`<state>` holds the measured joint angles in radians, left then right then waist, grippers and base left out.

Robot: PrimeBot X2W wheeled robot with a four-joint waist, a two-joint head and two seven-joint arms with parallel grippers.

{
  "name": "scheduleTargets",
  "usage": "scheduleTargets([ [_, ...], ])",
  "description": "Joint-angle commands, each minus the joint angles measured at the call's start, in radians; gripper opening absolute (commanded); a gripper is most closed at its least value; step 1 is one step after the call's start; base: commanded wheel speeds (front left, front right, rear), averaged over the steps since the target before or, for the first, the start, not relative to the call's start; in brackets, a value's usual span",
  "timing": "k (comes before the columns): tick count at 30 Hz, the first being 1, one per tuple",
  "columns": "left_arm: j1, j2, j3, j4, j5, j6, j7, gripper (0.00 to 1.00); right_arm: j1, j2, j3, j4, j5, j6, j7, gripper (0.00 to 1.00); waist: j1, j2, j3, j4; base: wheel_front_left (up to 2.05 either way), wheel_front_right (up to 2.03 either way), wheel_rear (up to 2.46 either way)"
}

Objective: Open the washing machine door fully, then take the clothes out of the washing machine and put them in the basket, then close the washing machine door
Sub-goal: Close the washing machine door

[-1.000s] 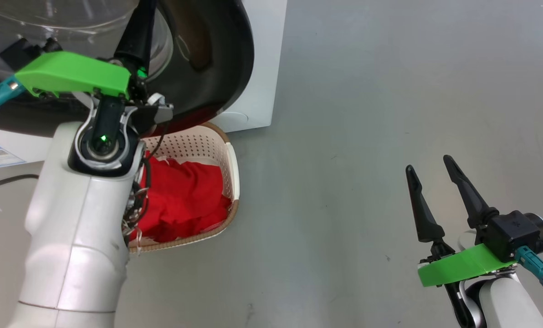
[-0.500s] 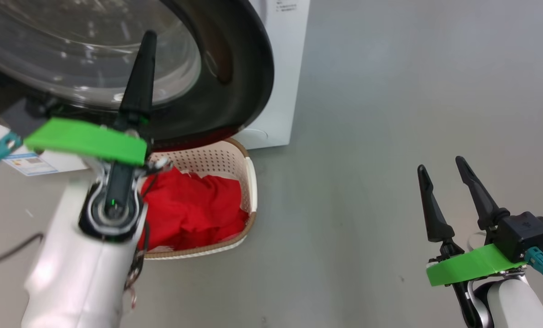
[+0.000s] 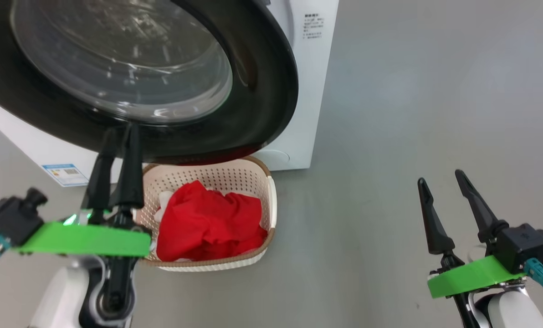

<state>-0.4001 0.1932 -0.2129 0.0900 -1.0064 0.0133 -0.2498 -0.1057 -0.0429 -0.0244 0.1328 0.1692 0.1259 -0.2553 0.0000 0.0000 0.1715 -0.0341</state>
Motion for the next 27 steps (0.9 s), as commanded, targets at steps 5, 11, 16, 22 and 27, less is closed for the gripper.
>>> scheduleTargets([
  [5, 0.101, 0.013, 0.099, -0.14, 0.208, 0.029, -0.012, 1.0, 0.012, -0.007, 0.012, -0.028, 0.021, 0.005, -0.006, 1.0, 0.0, 0.0, -0.051, 0.016, 0.0, 0.0, 0.0],
  [11, 0.219, 0.016, 0.114, -0.178, 0.403, 0.049, -0.012, 1.0, 0.037, -0.007, 0.011, -0.029, 0.022, 0.005, -0.006, 1.0, 0.0, 0.0, -0.1, 0.014, 0.0, 0.0, 0.0],
  [16, 0.297, 0.02, 0.117, -0.176, 0.523, 0.058, -0.012, 1.0, 0.062, -0.007, 0.005, -0.029, 0.02, 0.005, -0.006, 1.0, 0.0, 0.0, -0.136, 0.011, 0.0, 0.0, 0.0],
  [22, 0.373, 0.028, 0.126, -0.173, 0.612, 0.069, -0.012, 1.0, 0.09, -0.007, 0.004, -0.038, 0.011, 0.005, -0.006, 1.0, 0.0, 0.0, -0.168, 0.005, 0.0, 0.0, 0.0],
  [27, 0.426, 0.029, 0.132, -0.17, 0.664, 0.076, -0.012, 1.0, 0.105, -0.007, 0.004, -0.049, 0.002, 0.005, -0.006, 1.0, 0.0, 0.0, -0.178, 0.003, 0.0, 0.0, 0.0],
])
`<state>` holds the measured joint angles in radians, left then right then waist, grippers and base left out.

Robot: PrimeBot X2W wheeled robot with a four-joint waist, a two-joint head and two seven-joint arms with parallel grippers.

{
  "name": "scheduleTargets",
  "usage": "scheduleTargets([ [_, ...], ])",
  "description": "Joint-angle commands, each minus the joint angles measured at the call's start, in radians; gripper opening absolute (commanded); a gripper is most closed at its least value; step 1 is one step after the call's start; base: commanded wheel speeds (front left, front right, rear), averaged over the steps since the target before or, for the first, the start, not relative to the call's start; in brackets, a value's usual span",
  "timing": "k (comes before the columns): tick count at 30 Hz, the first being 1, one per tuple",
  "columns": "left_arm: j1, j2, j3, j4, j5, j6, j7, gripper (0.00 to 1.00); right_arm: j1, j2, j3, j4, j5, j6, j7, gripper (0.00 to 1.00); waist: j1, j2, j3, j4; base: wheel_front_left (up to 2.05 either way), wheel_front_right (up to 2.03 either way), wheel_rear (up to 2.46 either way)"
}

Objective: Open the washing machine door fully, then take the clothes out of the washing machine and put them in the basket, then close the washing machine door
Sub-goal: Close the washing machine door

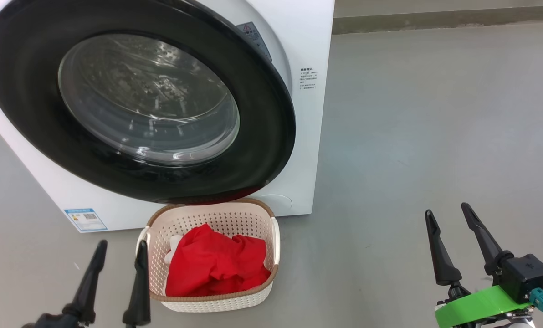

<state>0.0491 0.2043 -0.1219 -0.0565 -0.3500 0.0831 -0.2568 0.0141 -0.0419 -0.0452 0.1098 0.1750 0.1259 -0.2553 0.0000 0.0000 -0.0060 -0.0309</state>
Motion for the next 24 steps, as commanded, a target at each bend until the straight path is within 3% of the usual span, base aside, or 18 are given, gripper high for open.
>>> scheduleTargets([
  [1, -0.017, 0.015, 0.039, -0.02, 0.013, 0.006, -0.005, 1.0, -0.012, -0.008, 0.024, -0.028, -0.005, 0.005, -0.006, 1.0, 0.0, 0.0, -0.001, 0.0, 0.0, 0.0, 0.0],
  [24, -0.006, -0.01, 0.015, 0.036, 0.037, -0.014, -0.005, 1.0, -0.004, -0.008, 0.025, -0.036, 0.006, 0.005, -0.006, 1.0, 0.0, 0.0, 0.014, 0.006, 0.0, 0.0, 0.0],
])
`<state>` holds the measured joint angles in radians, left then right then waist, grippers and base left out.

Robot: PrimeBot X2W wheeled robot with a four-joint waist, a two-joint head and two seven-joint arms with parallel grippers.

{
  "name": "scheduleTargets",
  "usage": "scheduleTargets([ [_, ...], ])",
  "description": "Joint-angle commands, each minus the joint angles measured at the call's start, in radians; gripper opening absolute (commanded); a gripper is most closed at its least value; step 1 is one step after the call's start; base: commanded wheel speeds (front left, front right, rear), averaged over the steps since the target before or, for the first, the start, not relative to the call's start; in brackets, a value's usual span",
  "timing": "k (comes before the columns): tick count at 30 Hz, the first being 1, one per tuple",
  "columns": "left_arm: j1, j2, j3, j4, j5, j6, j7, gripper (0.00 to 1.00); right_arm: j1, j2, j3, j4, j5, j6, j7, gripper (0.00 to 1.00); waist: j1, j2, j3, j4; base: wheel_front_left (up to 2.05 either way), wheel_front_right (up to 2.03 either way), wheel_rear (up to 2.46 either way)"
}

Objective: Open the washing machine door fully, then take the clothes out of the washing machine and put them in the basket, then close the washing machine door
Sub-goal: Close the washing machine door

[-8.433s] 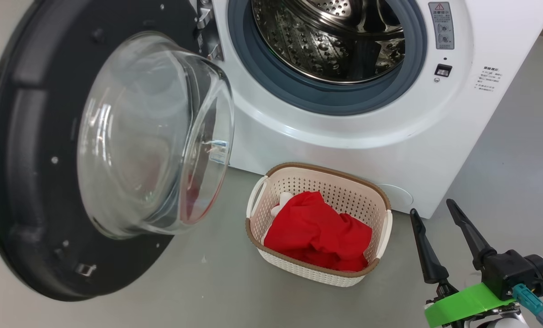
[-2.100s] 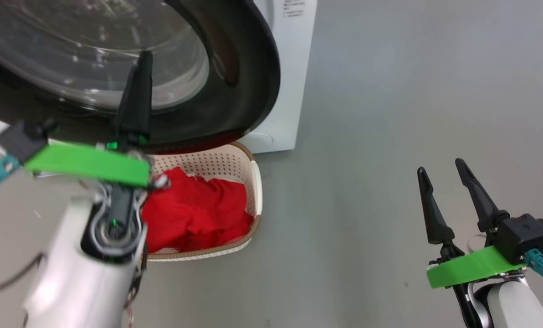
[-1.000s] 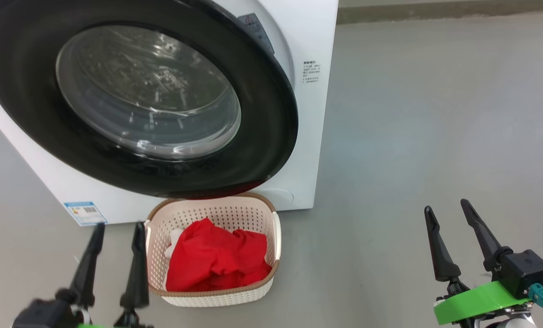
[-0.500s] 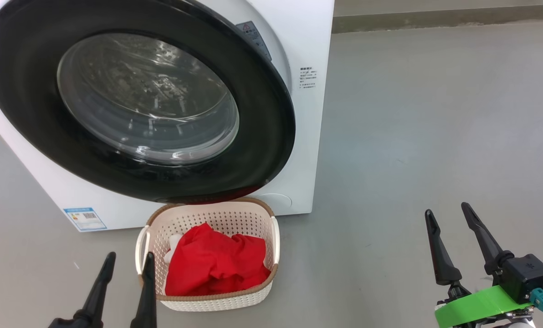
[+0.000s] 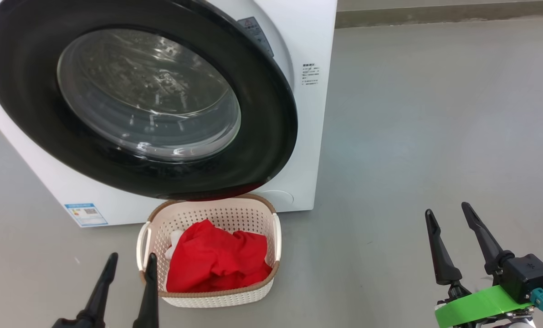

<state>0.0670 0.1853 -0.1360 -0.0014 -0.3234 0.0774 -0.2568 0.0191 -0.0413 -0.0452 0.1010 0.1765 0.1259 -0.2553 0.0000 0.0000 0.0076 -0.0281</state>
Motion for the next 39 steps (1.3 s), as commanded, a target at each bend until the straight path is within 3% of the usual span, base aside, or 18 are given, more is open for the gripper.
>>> scheduleTargets([
  [1, -0.026, 0.008, 0.028, -0.018, 0.01, -0.01, -0.005, 1.0, -0.008, -0.009, 0.026, -0.027, 0.004, 0.005, -0.006, 0.91, 0.0, 0.0, 0.002, 0.007, 0.0, 0.0, 0.0],
  [2, -0.028, 0.007, 0.026, -0.017, 0.01, -0.011, -0.005, 1.0, -0.008, -0.009, 0.026, -0.028, 0.004, 0.005, -0.006, 0.49, 0.0, 0.0, 0.003, 0.01, 0.0, 0.0, 0.0],
  [6, -0.045, 0.0, 0.015, -0.017, 0.007, -0.015, -0.005, 1.0, -0.015, -0.009, 0.03, -0.022, 0.003, 0.005, -0.006, 0.0, 0.0, 0.0, 0.011, 0.027, 0.0, 0.0, 0.0],
  [23, -0.146, -0.039, -0.033, -0.103, -0.005, -0.024, -0.001, 1.0, -0.236, -0.009, 0.127, 0.047, -0.031, 0.005, -0.006, 0.0, 0.0, 0.0, 0.185, 0.125, 0.0, 0.0, 0.0],
  [39, -0.242, -0.072, -0.059, -0.08, -0.011, -0.062, -0.004, 1.0, -0.571, -0.034, 0.285, 0.235, -0.031, 0.005, 0.005, 0.0, 0.0, 0.0, 0.321, 0.214, 0.0, 0.0, 0.0],
])
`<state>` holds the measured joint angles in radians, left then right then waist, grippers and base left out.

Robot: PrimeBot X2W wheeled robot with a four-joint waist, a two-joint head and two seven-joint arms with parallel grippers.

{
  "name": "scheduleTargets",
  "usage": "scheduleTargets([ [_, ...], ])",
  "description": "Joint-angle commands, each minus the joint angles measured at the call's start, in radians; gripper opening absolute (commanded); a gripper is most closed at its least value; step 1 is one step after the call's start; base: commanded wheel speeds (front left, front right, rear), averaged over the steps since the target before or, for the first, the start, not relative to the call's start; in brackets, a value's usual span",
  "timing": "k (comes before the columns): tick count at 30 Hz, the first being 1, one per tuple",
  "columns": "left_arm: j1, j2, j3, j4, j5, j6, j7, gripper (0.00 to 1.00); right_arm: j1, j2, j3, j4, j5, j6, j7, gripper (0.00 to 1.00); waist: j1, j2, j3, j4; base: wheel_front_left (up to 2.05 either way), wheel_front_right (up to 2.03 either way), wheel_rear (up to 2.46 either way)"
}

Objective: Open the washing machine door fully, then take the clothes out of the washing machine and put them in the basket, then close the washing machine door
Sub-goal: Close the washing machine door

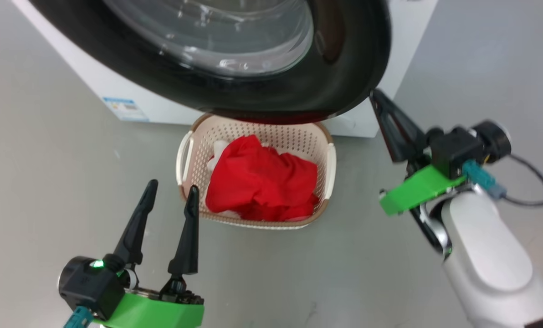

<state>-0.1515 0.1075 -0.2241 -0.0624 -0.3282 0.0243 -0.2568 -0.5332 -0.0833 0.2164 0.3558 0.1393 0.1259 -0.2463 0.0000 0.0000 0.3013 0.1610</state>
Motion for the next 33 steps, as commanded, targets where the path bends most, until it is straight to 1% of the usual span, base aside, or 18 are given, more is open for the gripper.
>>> scheduleTargets([
  [1, -0.026, 0.004, 0.028, -0.019, -0.005, -0.011, -0.004, 1.0, -0.039, 0.006, 0.027, -0.007, 0.008, 0.005, -0.005, 0.0, 0.0, 0.0, 0.034, 0.029, 0.0, 0.0, 0.0],
  [8, -0.045, -0.012, 0.027, -0.024, 0.009, -0.026, -0.005, 1.0, -0.161, -0.01, 0.033, 0.065, 0.019, 0.005, -0.012, 0.0, 0.0, 0.0, 0.08, 0.053, 0.0, 0.0, 0.0],
  [14, -0.059, -0.023, 0.014, -0.012, 0.015, -0.048, -0.005, 1.0, -0.225, -0.013, 0.0, 0.102, 0.023, 0.005, -0.015, 0.0, 0.0, 0.0, 0.108, 0.069, 0.0, 0.0, 0.0],
  [21, -0.072, -0.036, 0.006, 0.001, 0.01, -0.06, -0.005, 1.0, -0.284, -0.021, -0.047, 0.119, 0.011, 0.005, -0.015, 0.0, 0.0, 0.0, 0.131, 0.085, 0.0, 0.0, 0.0],
  [24, -0.079, -0.04, 0.002, 0.014, 0.004, -0.067, -0.005, 1.0, -0.318, -0.032, -0.063, 0.138, -0.005, 0.005, -0.015, 0.0, 0.0, 0.0, 0.14, 0.092, 0.0, 0.0, 0.0],
  [33, -0.1, -0.048, -0.01, 0.022, 0.011, -0.081, -0.005, 1.0, -0.458, -0.074, -0.055, 0.236, -0.033, 0.005, -0.015, 0.0, 0.0, 0.0, 0.163, 0.1, 0.0, 0.0, 0.0],
])
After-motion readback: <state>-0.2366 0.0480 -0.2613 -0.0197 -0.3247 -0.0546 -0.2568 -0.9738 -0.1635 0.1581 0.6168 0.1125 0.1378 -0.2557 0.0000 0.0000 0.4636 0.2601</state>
